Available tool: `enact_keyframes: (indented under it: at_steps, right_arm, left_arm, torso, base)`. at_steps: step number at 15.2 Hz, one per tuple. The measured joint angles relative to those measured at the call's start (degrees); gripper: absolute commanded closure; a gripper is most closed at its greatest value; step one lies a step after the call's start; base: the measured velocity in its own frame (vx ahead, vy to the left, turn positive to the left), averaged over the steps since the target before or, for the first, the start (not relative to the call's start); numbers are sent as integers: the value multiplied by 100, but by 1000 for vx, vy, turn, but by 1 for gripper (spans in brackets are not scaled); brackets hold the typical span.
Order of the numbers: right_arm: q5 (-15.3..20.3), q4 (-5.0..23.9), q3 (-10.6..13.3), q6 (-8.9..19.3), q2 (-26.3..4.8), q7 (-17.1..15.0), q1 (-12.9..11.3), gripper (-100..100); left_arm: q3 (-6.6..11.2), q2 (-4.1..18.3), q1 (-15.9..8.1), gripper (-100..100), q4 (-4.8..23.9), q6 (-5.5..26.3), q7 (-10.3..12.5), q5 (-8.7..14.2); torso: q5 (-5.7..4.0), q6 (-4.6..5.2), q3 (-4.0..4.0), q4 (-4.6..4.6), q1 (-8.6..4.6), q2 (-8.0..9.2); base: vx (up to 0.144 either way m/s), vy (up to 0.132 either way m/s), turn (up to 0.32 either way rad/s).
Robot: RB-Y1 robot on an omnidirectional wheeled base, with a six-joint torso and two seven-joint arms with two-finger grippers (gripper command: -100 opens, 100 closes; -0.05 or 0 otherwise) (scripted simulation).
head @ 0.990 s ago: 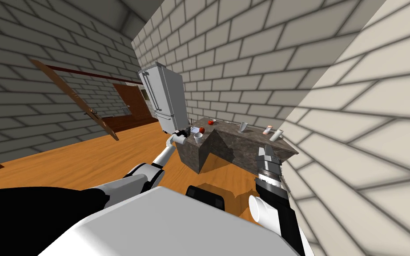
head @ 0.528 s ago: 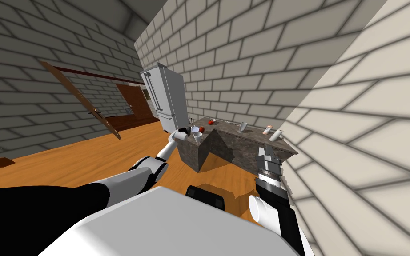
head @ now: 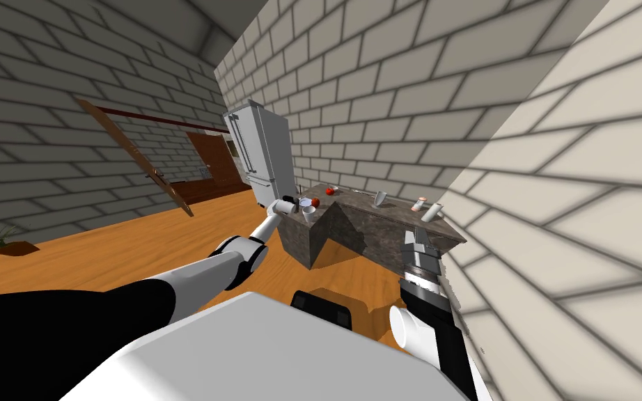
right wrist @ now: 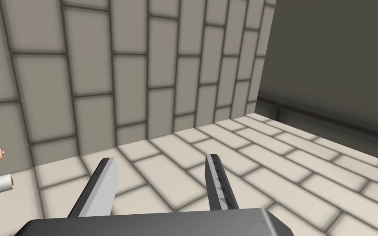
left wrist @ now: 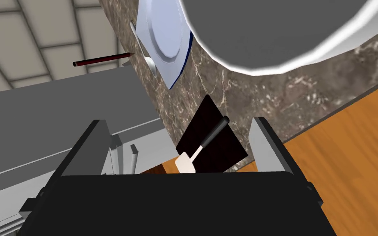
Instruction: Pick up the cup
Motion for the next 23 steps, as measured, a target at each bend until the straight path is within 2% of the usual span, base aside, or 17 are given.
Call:
enact_keyframes:
  at_steps: [4, 10, 14, 23]
  right_arm:
    - [0, 0, 0, 0, 0, 0, 0, 0]
    - [0, 0, 0, 0, 0, 0, 0, 0]
    - [0, 0, 0, 0, 0, 0, 0, 0]
    - [0, 0, 0, 0, 0, 0, 1, 0]
  left_arm:
    - [18, 8, -433, -100, 447, 483, 117, 37]
    - [42, 15, -914, -100, 953, 1149, 243, 91]
    - [61, 13, -1314, -100, 1410, 1604, 341, 137]
    - [99, -12, -2021, -100, 2239, 2586, 538, 229]
  torso:
    - [-1, 0, -1, 0, -3, -3]
    - [1, 0, -4, -2, 2, -7]
    - [0, 0, -6, -3, -1, -10]
    - [1, -1, -11, -5, 6, -20]
  base:
    - [-9, -51, 27]
    - [0, -40, 22]
    - [7, -46, 18]
    - [27, -39, 16]
